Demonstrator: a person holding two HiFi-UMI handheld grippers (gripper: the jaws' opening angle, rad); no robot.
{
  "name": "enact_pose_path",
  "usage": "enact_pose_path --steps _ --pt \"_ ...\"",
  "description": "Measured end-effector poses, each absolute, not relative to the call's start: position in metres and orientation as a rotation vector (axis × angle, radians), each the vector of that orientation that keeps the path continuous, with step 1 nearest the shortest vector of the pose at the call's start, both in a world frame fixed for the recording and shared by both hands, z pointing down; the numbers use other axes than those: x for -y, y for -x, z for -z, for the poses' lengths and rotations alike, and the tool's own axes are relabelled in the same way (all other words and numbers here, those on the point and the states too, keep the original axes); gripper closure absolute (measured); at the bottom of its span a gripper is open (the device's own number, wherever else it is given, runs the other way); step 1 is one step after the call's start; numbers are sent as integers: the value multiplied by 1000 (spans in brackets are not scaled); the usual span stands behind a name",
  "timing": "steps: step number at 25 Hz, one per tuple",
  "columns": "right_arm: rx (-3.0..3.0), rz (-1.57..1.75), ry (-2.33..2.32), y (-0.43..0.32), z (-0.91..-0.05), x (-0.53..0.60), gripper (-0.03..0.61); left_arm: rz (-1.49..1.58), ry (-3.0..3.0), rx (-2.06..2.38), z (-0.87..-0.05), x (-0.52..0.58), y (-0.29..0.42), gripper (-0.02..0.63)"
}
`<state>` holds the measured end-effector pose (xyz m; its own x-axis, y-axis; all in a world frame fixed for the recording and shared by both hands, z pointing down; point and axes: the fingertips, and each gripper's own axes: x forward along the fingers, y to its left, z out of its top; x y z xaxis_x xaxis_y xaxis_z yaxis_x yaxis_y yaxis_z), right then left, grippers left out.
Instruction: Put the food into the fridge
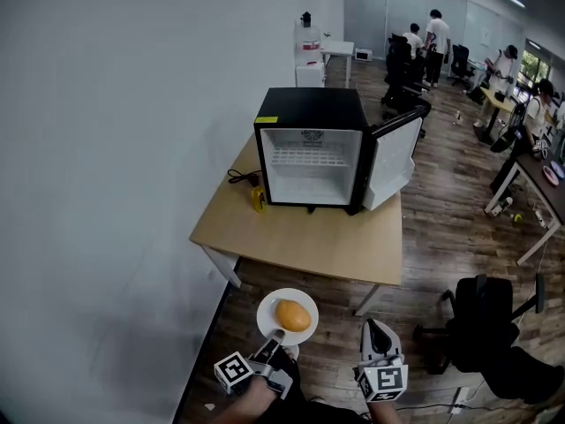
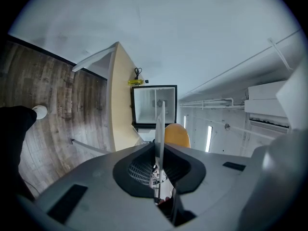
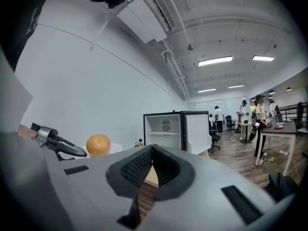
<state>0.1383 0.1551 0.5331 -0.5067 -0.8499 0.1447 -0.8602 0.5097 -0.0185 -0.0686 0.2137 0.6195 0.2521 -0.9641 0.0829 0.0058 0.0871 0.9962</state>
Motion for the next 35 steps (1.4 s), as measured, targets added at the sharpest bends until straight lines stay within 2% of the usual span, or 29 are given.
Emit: enact_pose_path --steps 20,35 --pt "2574 -174 -1623 -73 -513 1 518 841 -1318 937 -596 -40 110 581" --pt "2446 -210 -1691 -42 -543 54 518 735 -1407 857 -594 71 127 581"
